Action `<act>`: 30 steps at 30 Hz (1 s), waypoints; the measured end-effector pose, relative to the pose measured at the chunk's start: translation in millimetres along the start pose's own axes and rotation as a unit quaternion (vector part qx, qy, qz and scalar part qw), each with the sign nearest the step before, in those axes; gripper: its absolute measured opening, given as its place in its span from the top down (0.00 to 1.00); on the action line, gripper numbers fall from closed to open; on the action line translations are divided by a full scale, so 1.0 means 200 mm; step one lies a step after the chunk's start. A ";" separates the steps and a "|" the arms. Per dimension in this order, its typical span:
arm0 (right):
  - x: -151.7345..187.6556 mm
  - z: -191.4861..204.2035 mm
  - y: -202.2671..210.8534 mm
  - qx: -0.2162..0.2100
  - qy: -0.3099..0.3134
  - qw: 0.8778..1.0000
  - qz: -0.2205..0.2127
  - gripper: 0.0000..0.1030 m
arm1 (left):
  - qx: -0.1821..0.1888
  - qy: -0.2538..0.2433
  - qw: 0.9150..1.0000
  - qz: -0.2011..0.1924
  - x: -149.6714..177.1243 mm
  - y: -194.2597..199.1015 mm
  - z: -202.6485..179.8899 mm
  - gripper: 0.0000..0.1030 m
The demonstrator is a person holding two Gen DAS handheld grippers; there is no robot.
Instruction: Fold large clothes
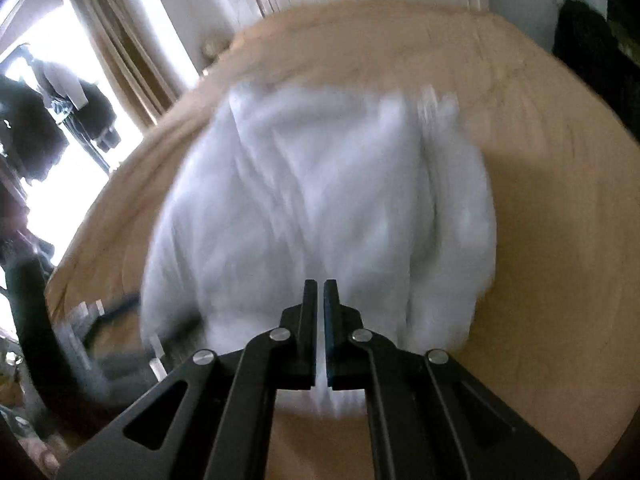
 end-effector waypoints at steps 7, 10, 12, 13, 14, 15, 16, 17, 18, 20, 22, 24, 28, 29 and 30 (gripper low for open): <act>-0.27 -0.07 -0.48 0.007 -0.048 0.997 0.063 1.00 | 0.032 0.004 0.999 0.012 0.07 -0.03 -0.01 0.03; -0.27 -0.19 -0.53 -0.005 -0.116 0.991 0.071 1.00 | 0.032 0.004 0.999 0.012 0.07 -0.04 0.00 0.02; -0.29 -0.24 -0.43 0.018 -0.130 0.990 0.047 1.00 | 0.031 0.007 0.999 0.015 0.08 -0.05 0.01 0.02; -0.29 -0.22 -0.33 0.012 -0.128 0.991 0.023 0.97 | 0.033 0.009 0.999 0.015 0.08 -0.05 0.01 0.02; -0.29 -0.20 -0.27 0.001 -0.122 0.993 0.003 0.93 | 0.035 0.011 0.999 0.015 0.07 -0.06 0.02 0.01; -0.26 -0.14 -0.16 -0.015 -0.103 0.994 -0.022 0.93 | 0.038 0.014 0.999 0.017 0.07 -0.06 0.02 0.01; -0.20 -0.07 -0.07 -0.024 -0.076 0.996 -0.039 0.93 | 0.038 0.014 0.999 0.017 0.07 -0.07 0.02 0.01; -0.15 -0.02 -0.03 -0.026 -0.056 0.997 -0.046 0.93 | 0.038 0.014 0.999 0.017 0.07 -0.07 0.02 0.01; -0.05 0.03 0.00 -0.027 -0.032 0.998 -0.046 0.93 | 0.039 0.014 0.999 0.018 0.07 -0.07 0.02 0.01; 0.14 0.05 -0.05 -0.017 -0.012 1.000 -0.015 0.93 | 0.043 0.016 0.999 0.022 0.08 -0.07 0.02 0.01; 0.31 0.01 -0.15 -0.007 -0.009 1.000 0.009 0.95 | 0.047 0.014 0.998 0.031 0.09 -0.06 0.01 0.01; 0.33 0.00 -0.13 0.002 0.000 1.000 0.004 0.95 | 0.047 0.008 0.999 0.024 0.07 0.00 -0.01 0.06; 0.31 0.03 -0.07 0.036 0.038 0.998 -0.020 0.94 | 0.015 -0.018 0.999 -0.049 -0.17 0.17 -0.03 0.10; 0.32 0.03 -0.07 0.035 0.030 0.999 -0.016 0.94 | 0.016 -0.011 0.998 -0.065 -0.25 0.20 -0.02 0.10; 0.32 0.02 -0.08 0.031 0.019 0.999 -0.013 0.94 | 0.012 -0.004 0.998 -0.065 -0.31 0.20 -0.01 0.10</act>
Point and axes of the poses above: each gripper's, at about its wrist camera, not at the fingertips, and y roughly against the way its jaws point, z to its left, x to its underside, the point moved 10 cm from there along -y, roughly the way its jaws point, and after that the axes turned 15 degrees about x, right-handed, at the moved point
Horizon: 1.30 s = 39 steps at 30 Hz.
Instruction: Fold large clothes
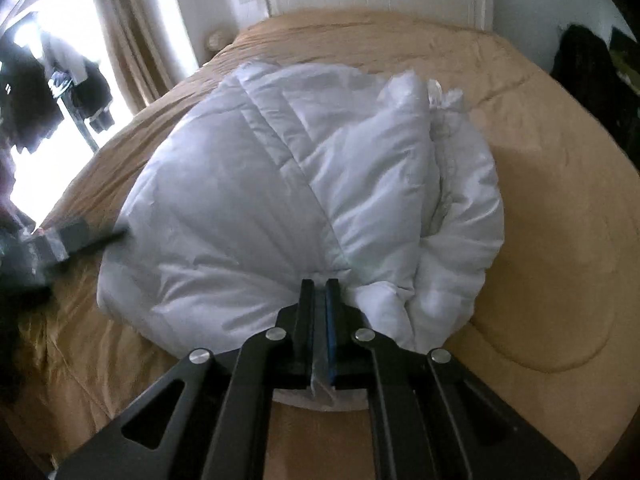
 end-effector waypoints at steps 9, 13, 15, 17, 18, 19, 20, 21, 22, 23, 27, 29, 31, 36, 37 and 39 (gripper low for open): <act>-0.06 -0.07 -0.03 -0.012 -0.019 0.999 0.031 0.94 | 0.013 0.052 0.995 0.079 0.24 -0.22 0.09 0.01; -0.07 -0.08 0.01 -0.023 -0.032 0.998 0.055 0.92 | 0.004 0.035 0.995 0.098 0.32 -0.18 0.06 0.00; -0.06 -0.08 0.02 -0.023 -0.029 0.996 0.078 0.90 | 0.011 0.049 0.991 0.126 0.41 -0.17 0.05 0.00; -0.03 -0.07 0.05 -0.017 -0.022 0.994 0.107 0.89 | 0.015 0.062 0.988 0.143 0.45 -0.12 0.04 0.00; -0.02 -0.07 0.07 -0.016 -0.018 0.993 0.117 0.87 | 0.012 0.065 0.987 0.149 0.45 -0.10 0.04 0.01; -0.01 -0.07 0.10 -0.013 -0.016 0.992 0.124 0.86 | 0.002 0.063 0.987 0.149 0.44 -0.06 0.03 0.02; -0.02 -0.08 0.14 -0.008 -0.014 0.992 0.127 0.78 | -0.009 0.059 0.987 0.146 0.42 -0.02 0.03 0.05; -0.03 -0.08 0.18 -0.001 -0.013 0.992 0.125 0.64 | -0.020 0.056 0.988 0.142 0.40 0.02 0.02 0.05; -0.06 -0.09 0.23 0.006 -0.013 0.993 0.118 0.55 | -0.028 0.055 0.989 0.136 0.35 0.08 0.01 0.05; -0.11 -0.11 0.30 0.018 -0.016 0.994 0.107 0.37 | -0.031 0.058 0.989 0.131 0.32 0.13 0.00 0.04; -0.30 -0.15 0.59 0.061 -0.026 0.996 0.065 0.13 | -0.042 0.080 0.987 0.130 0.16 0.34 -0.08 0.04; -0.37 -0.16 0.71 0.078 -0.027 0.995 0.062 0.11 | -0.043 0.089 0.987 0.126 0.09 0.45 -0.10 0.04; -0.41 -0.17 0.84 0.093 -0.027 0.993 0.070 0.09 | -0.057 0.088 0.987 0.124 0.03 0.55 -0.12 0.04; -0.40 -0.17 1.14 0.078 -0.018 0.994 0.080 0.04 | -0.087 0.044 0.989 0.115 -0.10 0.88 -0.25 0.03; -0.39 -0.17 1.18 0.082 -0.015 0.993 0.082 0.04 | -0.095 0.036 0.989 0.112 -0.12 0.91 -0.27 0.03; -0.35 -0.19 1.26 0.090 -0.008 0.993 0.081 0.03 | -0.111 0.026 0.989 0.090 -0.14 1.05 -0.30 0.02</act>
Point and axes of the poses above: each gripper's, at about its wrist camera, not at the fingertips, and y roughly against the way its jaws point, z to its left, x to its underside, the point moved 10 cm from there along -y, roughly the way its jaws point, and after that the axes turned 15 degrees about x, right-handed, at the moved point
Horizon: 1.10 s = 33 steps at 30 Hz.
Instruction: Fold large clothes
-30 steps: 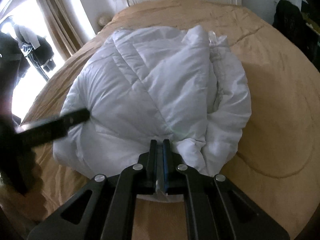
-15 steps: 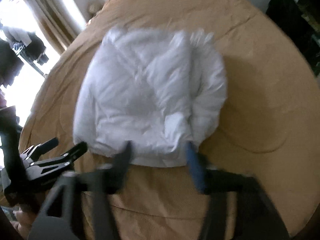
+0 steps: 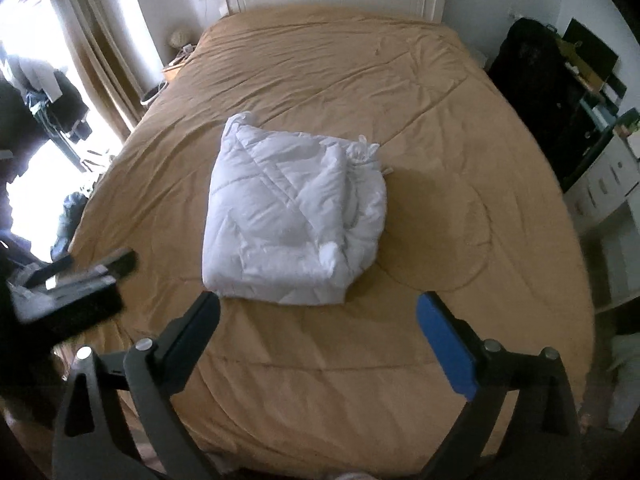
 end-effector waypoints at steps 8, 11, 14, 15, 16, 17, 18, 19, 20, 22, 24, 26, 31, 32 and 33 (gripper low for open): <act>0.21 0.01 -0.09 0.002 0.010 0.999 0.037 0.02 | 0.021 0.000 1.000 -0.003 0.18 0.07 0.00 0.01; 0.21 0.00 -0.09 0.019 0.009 0.999 0.032 0.02 | 0.037 0.003 0.999 0.016 0.22 0.03 -0.02 0.01; 0.20 -0.01 -0.09 0.025 0.006 0.999 0.029 0.02 | 0.021 -0.007 1.000 -0.007 0.19 0.07 -0.01 0.01; 0.20 -0.01 -0.10 0.026 0.007 0.999 0.031 0.02 | 0.017 -0.009 1.000 -0.010 0.19 0.06 -0.01 0.01; 0.21 -0.01 -0.10 0.026 0.009 0.999 0.034 0.02 | 0.015 -0.008 1.000 -0.010 0.19 0.06 0.00 0.01; 0.21 -0.01 -0.11 0.026 0.011 0.999 0.035 0.02 | 0.017 -0.004 1.000 -0.006 0.19 0.05 0.01 0.01; 0.21 -0.01 -0.11 0.026 0.012 0.999 0.037 0.02 | 0.023 0.002 1.000 0.002 0.20 0.03 0.01 0.01; 0.21 -0.01 -0.12 0.025 0.013 0.999 0.038 0.02 | 0.027 0.006 1.000 0.006 0.20 0.02 0.02 0.01; 0.22 -0.01 -0.11 0.025 0.012 0.999 0.038 0.02 | 0.029 0.010 0.999 0.011 0.21 0.01 0.03 0.01; 0.22 0.00 -0.11 0.025 0.013 0.999 0.038 0.02 | 0.030 0.014 0.999 0.015 0.21 -0.01 0.04 0.01; 0.22 0.00 -0.11 0.024 0.012 0.999 0.040 0.02 | 0.031 0.011 0.999 0.015 0.20 -0.02 0.03 0.01; 0.22 0.01 -0.11 0.023 0.013 0.999 0.040 0.02 | 0.027 0.004 0.999 0.017 0.20 -0.03 0.02 0.01; 0.24 0.04 -0.11 0.020 0.017 0.999 0.045 0.02 | 0.033 0.005 0.999 0.032 0.22 -0.07 0.01 0.01; 0.24 0.04 -0.11 0.020 0.018 0.999 0.046 0.02 | 0.032 0.005 0.999 0.033 0.22 -0.07 0.00 0.01; 0.24 0.05 -0.11 0.020 0.021 0.999 0.046 0.02 | 0.031 0.005 0.999 0.034 0.23 -0.07 0.00 0.01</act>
Point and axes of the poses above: each gripper's, at about its wrist camera, not at the fingertips, and y roughly against the way its jaws point, z to its left, x to its underside, the point moved 10 cm from there along -y, roughly the way its jaws point, and after that the axes turned 15 degrees about x, right-handed, at the moved point
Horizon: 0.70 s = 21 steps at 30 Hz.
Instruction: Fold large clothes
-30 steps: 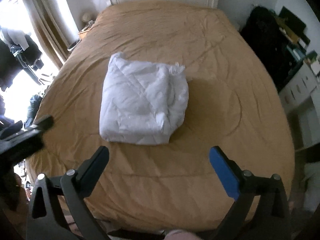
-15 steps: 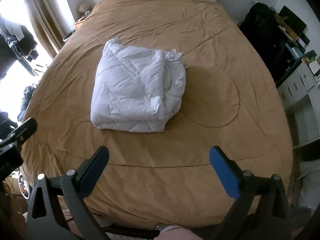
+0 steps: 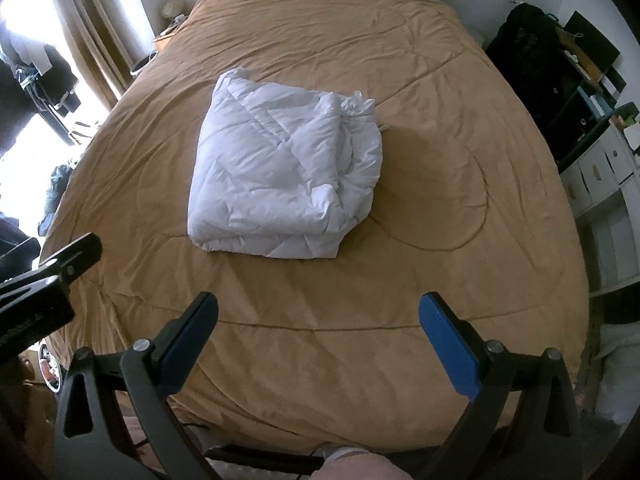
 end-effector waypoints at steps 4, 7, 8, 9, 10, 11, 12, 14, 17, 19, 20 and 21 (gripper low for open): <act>0.01 0.01 0.00 0.001 0.003 1.000 0.002 0.02 | 0.002 -0.004 1.000 0.002 0.00 -0.01 -0.02 0.01; 0.02 0.00 -0.01 0.003 0.000 1.000 0.006 0.02 | 0.002 -0.008 1.000 0.002 0.00 -0.01 -0.04 0.01; 0.02 0.00 -0.01 0.003 0.001 1.000 0.006 0.02 | 0.007 -0.009 1.000 0.003 0.01 -0.01 -0.04 0.01; 0.02 -0.01 -0.01 0.004 0.000 1.000 0.007 0.02 | 0.010 -0.010 1.000 0.005 0.01 -0.01 -0.05 0.01; 0.02 -0.01 -0.01 0.004 0.001 1.000 0.007 0.02 | 0.011 -0.009 1.000 0.005 0.01 -0.01 -0.06 0.01; 0.02 -0.01 -0.01 0.005 0.001 1.000 0.007 0.02 | 0.011 -0.008 1.000 0.005 0.01 -0.01 -0.06 0.01; 0.02 -0.01 -0.01 0.006 0.000 1.000 0.007 0.02 | 0.012 -0.007 1.000 0.006 0.02 -0.02 -0.05 0.01; 0.02 -0.02 -0.01 0.008 -0.002 1.000 0.008 0.02 | 0.012 -0.005 1.000 0.010 0.02 -0.02 -0.05 0.01; 0.03 -0.02 -0.02 0.008 -0.005 1.000 0.010 0.02 | 0.014 -0.010 1.000 0.014 0.02 -0.02 -0.06 0.01; 0.02 -0.02 -0.02 0.008 -0.004 1.000 0.009 0.02 | 0.014 -0.014 1.000 0.014 0.02 -0.02 -0.06 0.01; 0.02 -0.02 -0.02 0.008 -0.003 1.000 0.009 0.02 | 0.015 -0.015 1.000 0.015 0.03 -0.02 -0.06 0.01; 0.02 -0.02 -0.02 0.008 -0.002 1.000 0.008 0.02 | 0.017 -0.017 1.000 0.017 0.03 -0.03 -0.07 0.01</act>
Point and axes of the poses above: each gripper's, at about its wrist camera, not at the fingertips, and y roughly against the way its jaws point, z to its left, x to its underside, the point moved 10 cm from there along -y, roughly the way its jaws point, and after that the axes turned 15 degrees about x, right-handed, at the moved point
